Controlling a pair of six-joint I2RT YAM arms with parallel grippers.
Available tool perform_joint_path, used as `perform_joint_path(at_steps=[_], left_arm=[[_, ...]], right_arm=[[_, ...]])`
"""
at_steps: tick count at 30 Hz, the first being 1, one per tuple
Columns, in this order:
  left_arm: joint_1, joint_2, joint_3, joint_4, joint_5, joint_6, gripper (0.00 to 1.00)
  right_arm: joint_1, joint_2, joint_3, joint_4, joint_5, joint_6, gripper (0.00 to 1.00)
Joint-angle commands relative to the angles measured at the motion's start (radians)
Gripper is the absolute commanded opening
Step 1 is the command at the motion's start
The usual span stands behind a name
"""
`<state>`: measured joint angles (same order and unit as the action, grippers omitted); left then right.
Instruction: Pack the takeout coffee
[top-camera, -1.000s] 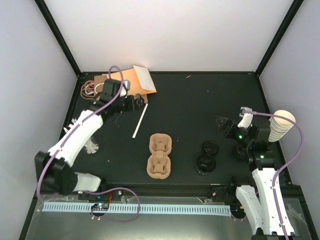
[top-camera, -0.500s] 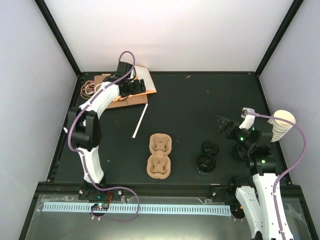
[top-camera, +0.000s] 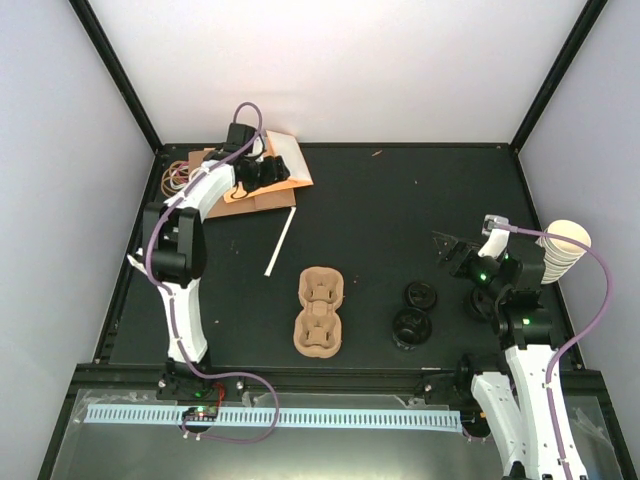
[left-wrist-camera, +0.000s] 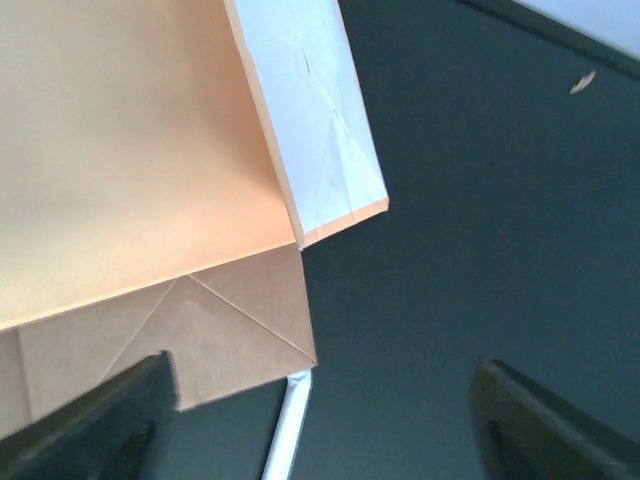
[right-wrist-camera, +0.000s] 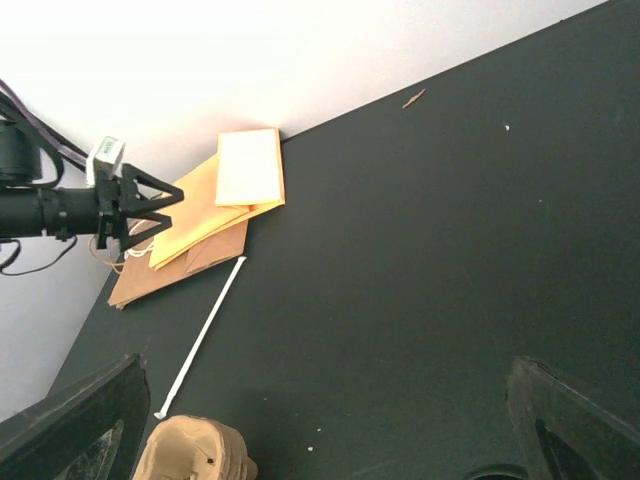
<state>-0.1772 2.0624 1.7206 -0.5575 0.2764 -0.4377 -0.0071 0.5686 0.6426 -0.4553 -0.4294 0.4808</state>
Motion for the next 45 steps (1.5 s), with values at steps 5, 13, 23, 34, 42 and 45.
perform_joint_path(at_steps=[5,13,23,34,42,45], left_arm=[[0.02,0.14,0.136,0.01,0.126,-0.004,0.65],[0.044,0.234,0.222,0.042,0.139,-0.024,0.58],[0.056,0.3,0.287,0.074,0.193,-0.057,0.49],[0.054,0.355,0.321,0.127,0.265,-0.105,0.44],[0.047,0.385,0.352,0.127,0.294,-0.115,0.26],[0.047,0.374,0.353,0.113,0.29,-0.102,0.06]], right_arm=[[-0.001,-0.007,0.002,0.019,-0.003,-0.002,1.0],[-0.001,-0.011,0.016,0.0,0.005,-0.016,1.0],[-0.002,0.001,0.023,0.003,0.009,-0.01,1.0],[-0.001,0.003,0.025,-0.002,0.015,-0.009,1.0],[-0.002,0.017,0.031,0.007,0.009,-0.001,1.0],[-0.001,0.018,0.032,0.007,0.005,0.0,1.0]])
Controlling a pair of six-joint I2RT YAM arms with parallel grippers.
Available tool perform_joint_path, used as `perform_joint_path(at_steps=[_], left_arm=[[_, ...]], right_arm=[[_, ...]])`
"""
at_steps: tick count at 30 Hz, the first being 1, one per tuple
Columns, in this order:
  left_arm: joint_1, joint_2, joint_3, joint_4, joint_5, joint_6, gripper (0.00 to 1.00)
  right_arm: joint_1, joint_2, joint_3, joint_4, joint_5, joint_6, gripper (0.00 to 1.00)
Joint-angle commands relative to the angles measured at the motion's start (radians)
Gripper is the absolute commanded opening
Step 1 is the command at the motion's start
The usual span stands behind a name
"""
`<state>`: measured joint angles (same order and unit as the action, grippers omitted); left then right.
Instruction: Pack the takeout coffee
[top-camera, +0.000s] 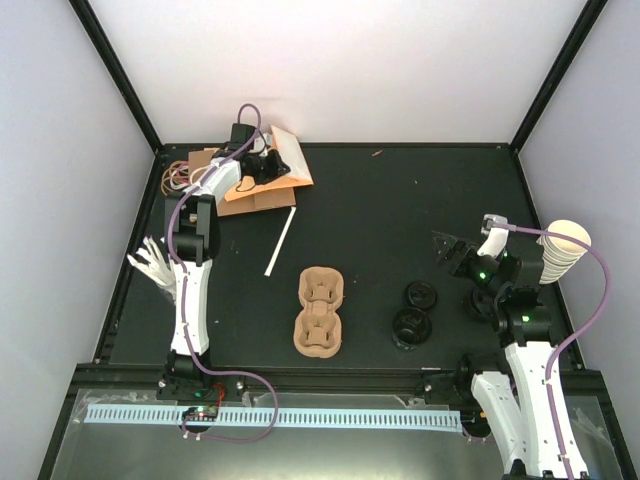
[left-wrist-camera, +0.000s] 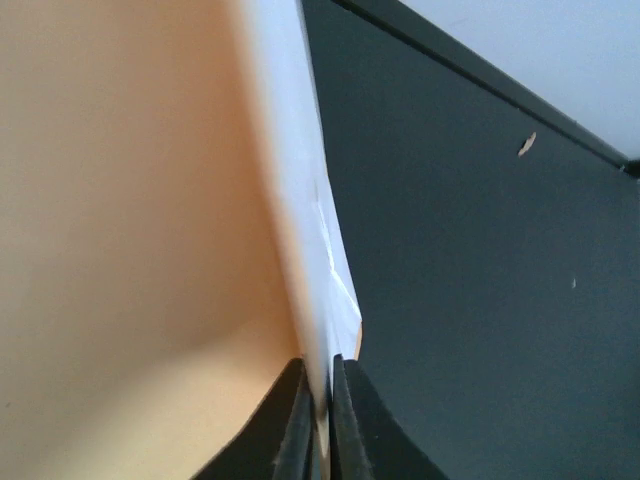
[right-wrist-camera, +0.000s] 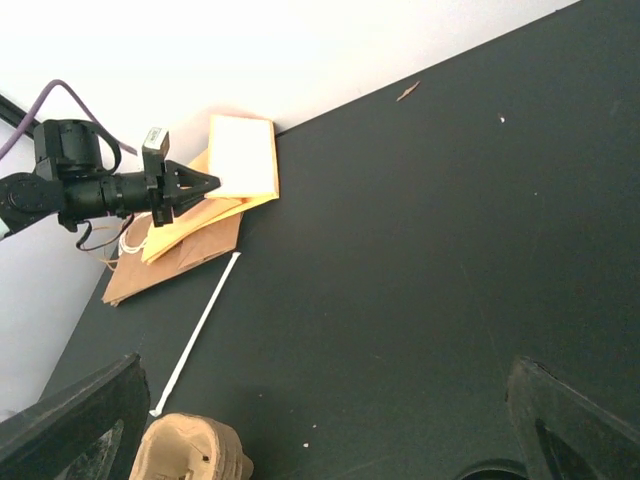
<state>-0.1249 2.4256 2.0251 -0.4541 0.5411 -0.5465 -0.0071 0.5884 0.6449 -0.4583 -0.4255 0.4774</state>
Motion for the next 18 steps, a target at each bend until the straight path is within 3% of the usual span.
perform_joint_path(at_steps=[1,11,18], left_arm=[[-0.006,0.0,0.049,0.0,0.017,0.012,0.02],[-0.009,-0.187,0.035,-0.133,-0.098,0.109,0.02],[-0.02,-0.375,-0.057,-0.176,-0.129,0.153,0.01]], right_arm=[[-0.001,-0.002,0.031,0.009,0.001,0.003,1.0],[-0.001,-0.003,0.038,-0.001,-0.007,0.008,1.0],[-0.001,0.0,0.049,-0.014,-0.026,0.015,1.0]])
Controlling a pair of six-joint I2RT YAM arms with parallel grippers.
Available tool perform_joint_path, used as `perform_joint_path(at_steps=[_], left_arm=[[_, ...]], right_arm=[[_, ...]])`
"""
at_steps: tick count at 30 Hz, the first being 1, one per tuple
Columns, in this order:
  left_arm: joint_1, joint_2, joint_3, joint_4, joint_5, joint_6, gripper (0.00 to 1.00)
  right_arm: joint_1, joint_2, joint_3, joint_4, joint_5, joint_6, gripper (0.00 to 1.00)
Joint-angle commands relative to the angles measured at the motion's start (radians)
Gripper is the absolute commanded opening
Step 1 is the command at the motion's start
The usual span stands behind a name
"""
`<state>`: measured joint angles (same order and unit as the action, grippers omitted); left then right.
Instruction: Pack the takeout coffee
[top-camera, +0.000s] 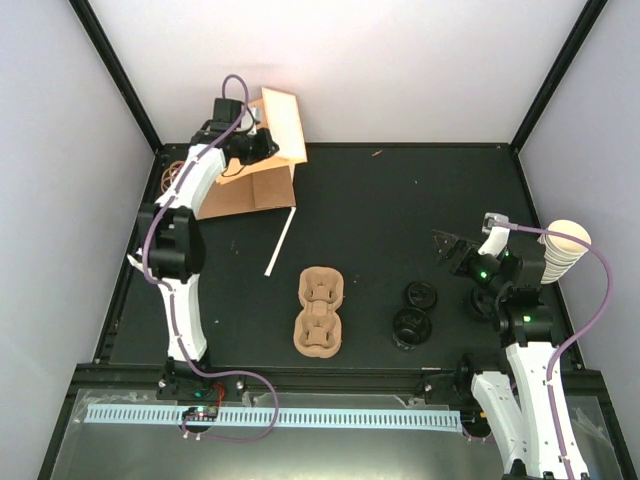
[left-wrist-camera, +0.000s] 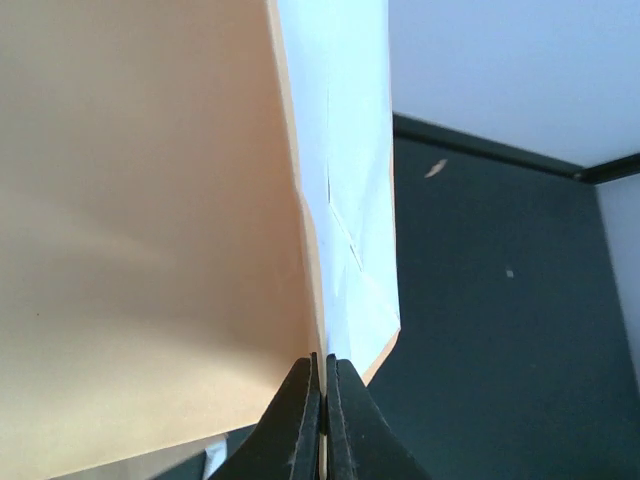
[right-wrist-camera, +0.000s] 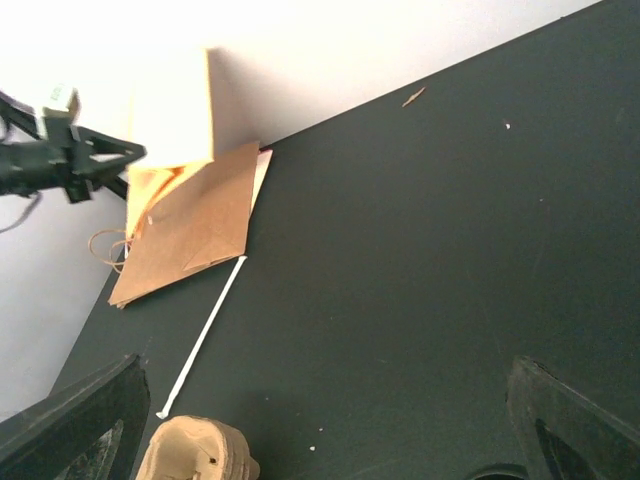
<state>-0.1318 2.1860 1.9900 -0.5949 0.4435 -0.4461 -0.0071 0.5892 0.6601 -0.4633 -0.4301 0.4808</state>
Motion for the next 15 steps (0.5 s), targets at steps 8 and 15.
perform_joint_path(at_steps=[8,15], left_arm=[[-0.077,-0.377,-0.109,-0.142,-0.1,0.093,0.02],[-0.221,-0.649,-0.248,-0.197,-0.239,0.123,0.02]], right_arm=[[-0.001,0.001,0.057,-0.038,-0.035,0.013,1.0],[0.0,0.029,0.078,-0.06,-0.088,0.019,1.0]])
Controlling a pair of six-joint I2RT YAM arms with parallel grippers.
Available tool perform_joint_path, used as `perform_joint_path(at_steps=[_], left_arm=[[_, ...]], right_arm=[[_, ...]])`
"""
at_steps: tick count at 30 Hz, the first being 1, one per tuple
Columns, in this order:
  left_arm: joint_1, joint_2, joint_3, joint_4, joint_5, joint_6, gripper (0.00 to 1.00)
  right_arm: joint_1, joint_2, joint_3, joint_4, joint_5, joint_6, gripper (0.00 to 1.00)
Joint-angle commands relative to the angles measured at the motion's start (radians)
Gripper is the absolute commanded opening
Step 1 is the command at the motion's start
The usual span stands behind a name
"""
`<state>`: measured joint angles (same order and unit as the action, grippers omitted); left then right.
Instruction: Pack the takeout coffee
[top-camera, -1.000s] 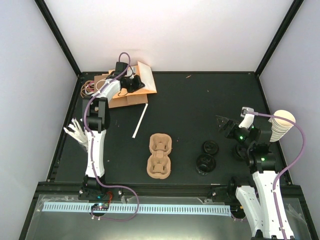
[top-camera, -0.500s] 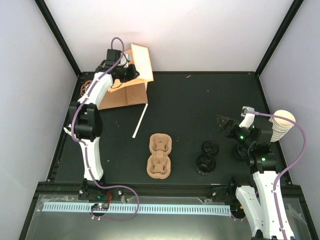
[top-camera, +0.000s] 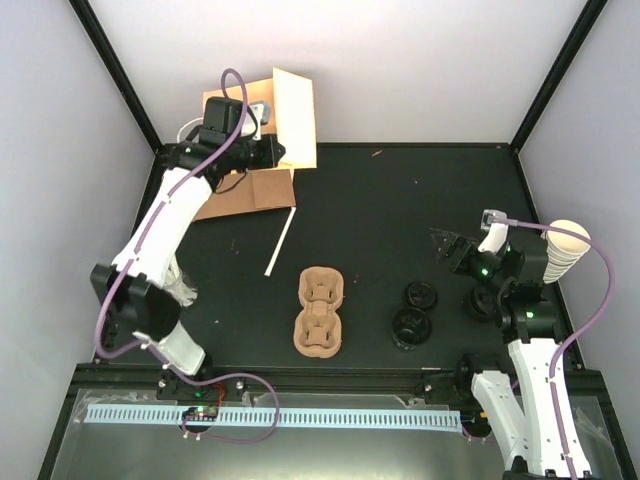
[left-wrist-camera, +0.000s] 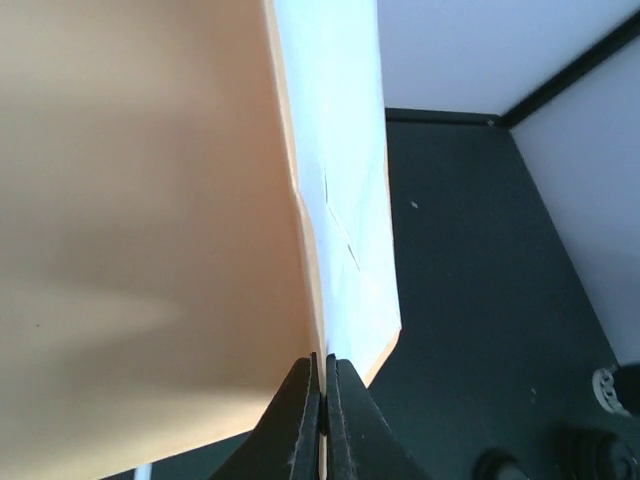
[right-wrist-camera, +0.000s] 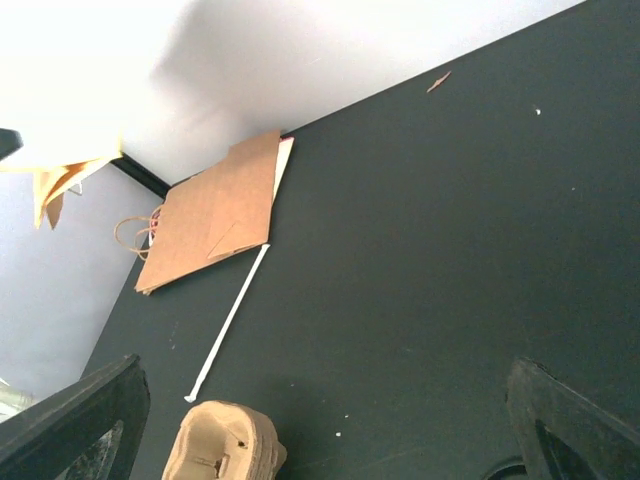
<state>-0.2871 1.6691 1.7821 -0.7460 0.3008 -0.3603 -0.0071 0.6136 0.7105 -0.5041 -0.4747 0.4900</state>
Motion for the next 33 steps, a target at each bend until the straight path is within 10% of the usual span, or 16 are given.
perform_joint_path(at_steps=[1,14,33], left_arm=[[-0.096,-0.172,-0.066,-0.05,-0.117,0.04,0.02],[-0.426,-0.536,-0.437,-0.055,-0.242,-0.102,0.02],[-0.676,-0.435,-0.511,-0.019,-0.487,-0.167,0.02]], right_arm=[[0.0,0.004,0.027,-0.021,-0.048,0.009,1.0],[0.095,0.117,0.067,-0.108,-0.02,-0.017,0.99],[0.334,0.229,0.345,-0.221,0.441,0.196,1.0]])
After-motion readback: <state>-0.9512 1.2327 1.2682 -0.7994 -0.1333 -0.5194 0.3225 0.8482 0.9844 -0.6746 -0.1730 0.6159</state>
